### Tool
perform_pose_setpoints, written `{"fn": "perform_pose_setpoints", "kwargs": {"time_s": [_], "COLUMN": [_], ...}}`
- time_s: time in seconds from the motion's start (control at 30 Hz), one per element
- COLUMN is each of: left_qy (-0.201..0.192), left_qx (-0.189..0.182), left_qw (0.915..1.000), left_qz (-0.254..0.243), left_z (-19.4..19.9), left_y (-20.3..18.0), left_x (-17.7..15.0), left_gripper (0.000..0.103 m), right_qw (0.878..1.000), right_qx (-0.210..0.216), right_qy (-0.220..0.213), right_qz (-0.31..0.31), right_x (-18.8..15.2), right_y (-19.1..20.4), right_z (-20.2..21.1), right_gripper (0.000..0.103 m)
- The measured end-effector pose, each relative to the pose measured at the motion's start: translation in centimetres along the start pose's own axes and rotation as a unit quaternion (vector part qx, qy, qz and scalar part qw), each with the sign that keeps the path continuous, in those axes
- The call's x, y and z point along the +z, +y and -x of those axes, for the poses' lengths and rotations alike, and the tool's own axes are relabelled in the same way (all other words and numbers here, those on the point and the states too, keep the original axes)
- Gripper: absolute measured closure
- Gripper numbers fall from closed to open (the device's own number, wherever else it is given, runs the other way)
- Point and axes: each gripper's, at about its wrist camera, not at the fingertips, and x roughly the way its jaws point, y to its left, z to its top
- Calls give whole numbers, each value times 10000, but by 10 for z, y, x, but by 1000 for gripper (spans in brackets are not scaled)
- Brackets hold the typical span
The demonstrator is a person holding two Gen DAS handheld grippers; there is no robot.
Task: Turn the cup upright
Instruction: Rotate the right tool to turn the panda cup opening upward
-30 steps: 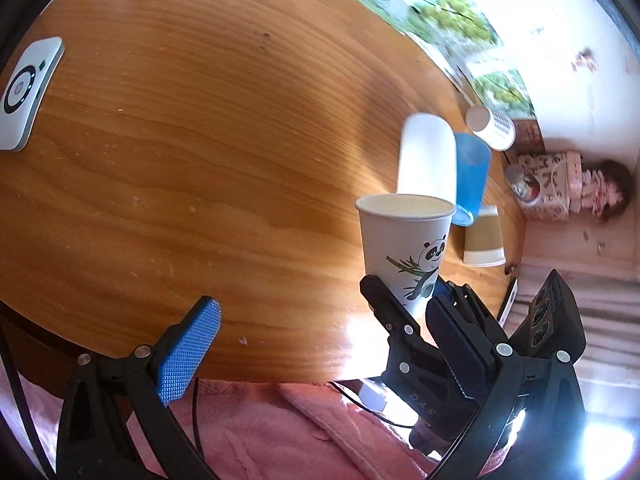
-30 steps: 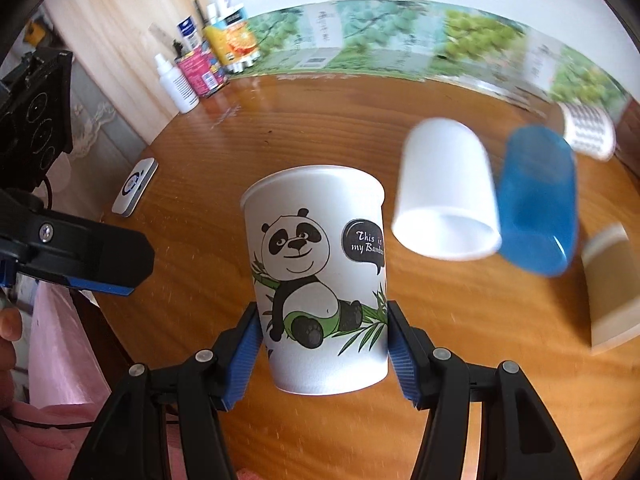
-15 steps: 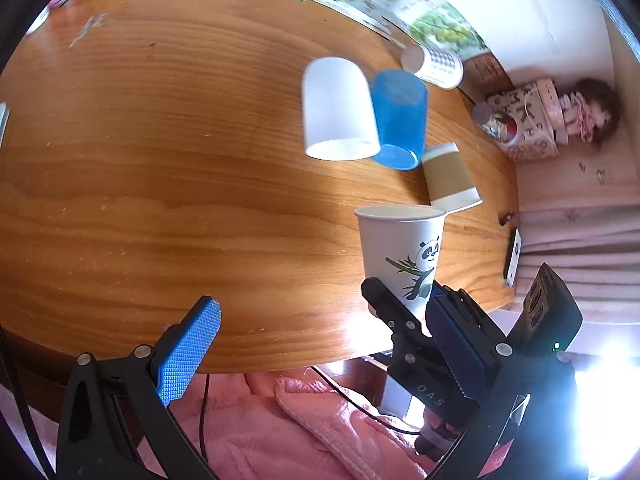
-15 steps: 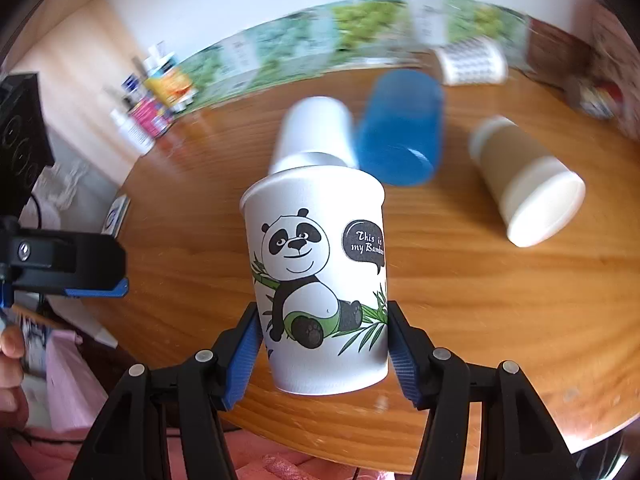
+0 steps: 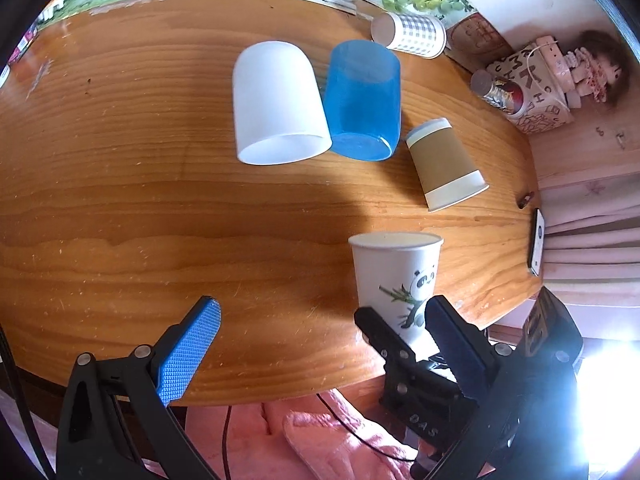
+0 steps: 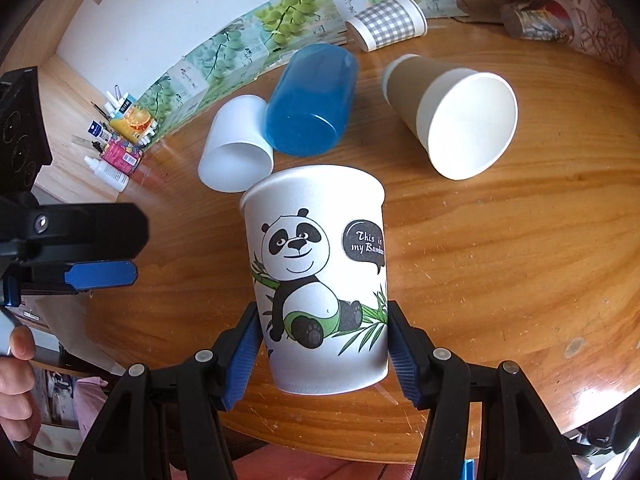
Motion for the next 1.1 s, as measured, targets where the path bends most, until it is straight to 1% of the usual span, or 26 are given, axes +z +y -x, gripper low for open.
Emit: {"fn": "perform_pose_setpoints", "kwargs": {"time_s": [0.17,0.3,0.43,0.6,0.7,0.8,0.93,1.0,1.1], "left_qy": [33,12,-9,-105,-165,-134,-140,-144,-148], "left_qx": [129,123,181,243,246,238,371,397,408], "left_qw": [9999,9996,9993,9991,9987,9983,9978,9976,9968], "left_qz": [21,245,323,324,416,509,523,552,667], "left_z": [-10,-15,-19,-21,-24,-30,-35,-38,-42], "left_y": [-9,-11,-16,-26,-30,-32,-37,-37,-35], "left_x": [-1,-3,-4,-5,-4,-4,-5,-4,-3], "left_gripper": [1,1,1,1,1,2,3,4,5], "right_qw": [9997,9993,9987,9977,9979,9983,9979,9978,9978], "right_qx": [228,364,496,654,630,562,637,633,565], "right_qy": [9,25,79,153,148,78,124,73,130], "right_qz": [-52,-50,-30,-34,65,167,82,157,315], "right_x": [-6,-7,-8,-5,-5,-3,0,0,0], "right_y": [-9,-15,-19,-25,-27,-30,-36,-36,-34], "right_z": [3,4,9,25,34,42,51,56,58], "right_gripper": [42,41,31,27,25,24,24,24,24]}}
